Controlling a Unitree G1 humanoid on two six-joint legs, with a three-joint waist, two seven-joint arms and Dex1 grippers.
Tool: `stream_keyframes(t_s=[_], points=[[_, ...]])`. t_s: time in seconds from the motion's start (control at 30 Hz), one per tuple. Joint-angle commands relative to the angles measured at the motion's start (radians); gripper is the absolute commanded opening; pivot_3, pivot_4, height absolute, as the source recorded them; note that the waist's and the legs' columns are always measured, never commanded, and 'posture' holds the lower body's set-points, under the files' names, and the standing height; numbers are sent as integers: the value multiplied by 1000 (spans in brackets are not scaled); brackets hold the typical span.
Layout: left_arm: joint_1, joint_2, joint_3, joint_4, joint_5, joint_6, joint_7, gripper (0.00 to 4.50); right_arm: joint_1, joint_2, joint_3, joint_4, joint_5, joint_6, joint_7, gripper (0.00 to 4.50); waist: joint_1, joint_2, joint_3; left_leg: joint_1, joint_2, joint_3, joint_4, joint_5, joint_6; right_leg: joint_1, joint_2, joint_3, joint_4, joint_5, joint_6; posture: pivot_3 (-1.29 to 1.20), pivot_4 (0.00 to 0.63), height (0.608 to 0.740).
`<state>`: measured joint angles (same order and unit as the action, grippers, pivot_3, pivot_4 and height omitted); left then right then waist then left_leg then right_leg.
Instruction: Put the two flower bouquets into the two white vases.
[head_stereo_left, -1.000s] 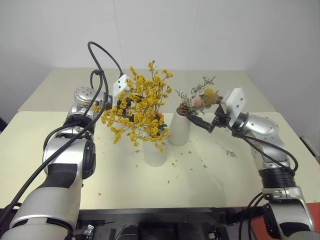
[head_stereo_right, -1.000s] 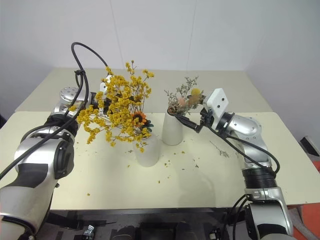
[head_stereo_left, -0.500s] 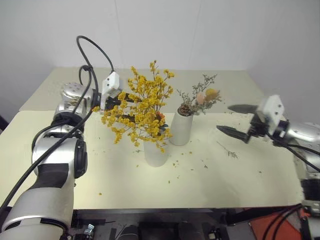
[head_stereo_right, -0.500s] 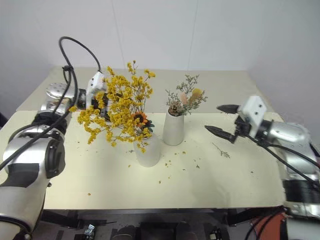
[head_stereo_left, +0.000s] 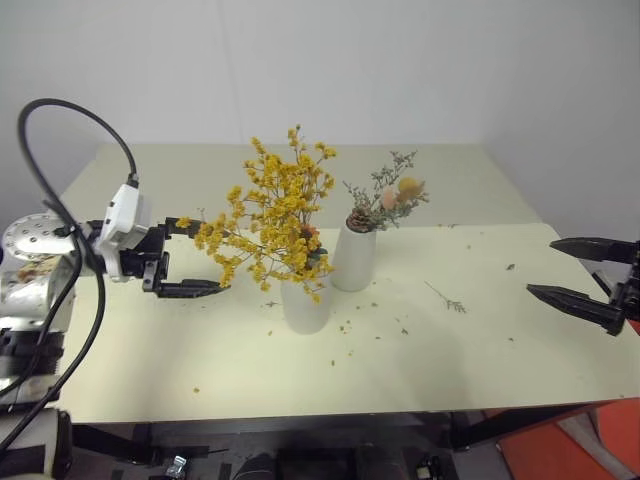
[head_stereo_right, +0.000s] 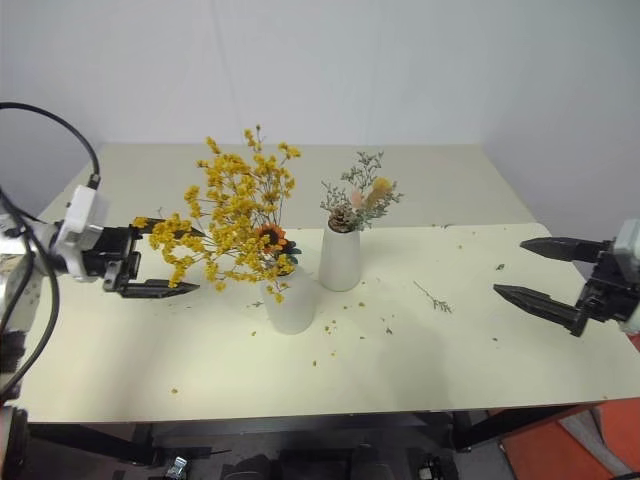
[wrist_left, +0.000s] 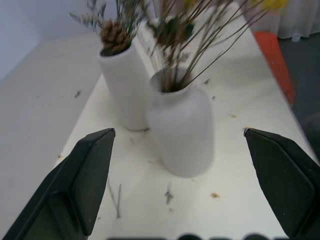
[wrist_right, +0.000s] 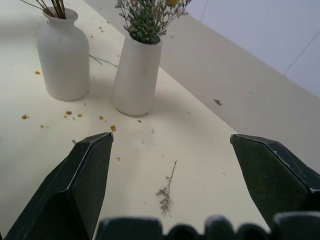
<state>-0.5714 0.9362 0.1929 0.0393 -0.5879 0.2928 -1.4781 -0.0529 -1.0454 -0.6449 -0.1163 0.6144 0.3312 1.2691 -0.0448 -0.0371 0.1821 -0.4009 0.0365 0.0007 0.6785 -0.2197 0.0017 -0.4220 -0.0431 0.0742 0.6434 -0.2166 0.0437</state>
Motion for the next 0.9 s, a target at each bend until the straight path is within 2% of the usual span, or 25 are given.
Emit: stream_keyframes(t_s=[0.03, 0.17, 0.43, 0.6, 0.9], points=[[45, 46, 64, -155, -39, 82, 82, 4500, 12, -10, -32, -33, 12, -15, 19, 4408, 7, 0, 0, 1, 0, 0, 0, 0, 0, 1, 0, 0, 0, 0, 0, 0, 150, 740], [115, 93, 81, -197, -33, 93, 82, 4500, 11, -15, -12, -45, -3, -14, 7, 4408, 6, 1, 0, 2, 0, 1, -1, 0, 0, 0, 0, 0, 0, -1, -2, 0, 150, 740], [162, 143, 81, -144, 2, 58, 48, 4500, 35, -10, -8, -83, -22, -37, 11, 4408, 5, 1, 0, 1, 0, 1, -2, 0, 0, 0, 0, 0, 0, -2, -3, 0, 150, 740], [205, 184, 58, -100, 94, -12, 32, 4500, 39, 11, 5, -105, -22, -43, -2, 4408, 4, 1, 0, 1, 0, 1, -2, 0, 0, -1, 0, 0, -1, -3, -4, 0, 150, 740], [142, 193, 77, 26, 69, -26, -26, 4500, 107, 49, -33, -223, 26, -6, -35, 4408, 8, 1, 0, 0, 0, 1, -3, 0, 0, -1, 0, 0, -1, -3, -4, 0, 150, 740]])
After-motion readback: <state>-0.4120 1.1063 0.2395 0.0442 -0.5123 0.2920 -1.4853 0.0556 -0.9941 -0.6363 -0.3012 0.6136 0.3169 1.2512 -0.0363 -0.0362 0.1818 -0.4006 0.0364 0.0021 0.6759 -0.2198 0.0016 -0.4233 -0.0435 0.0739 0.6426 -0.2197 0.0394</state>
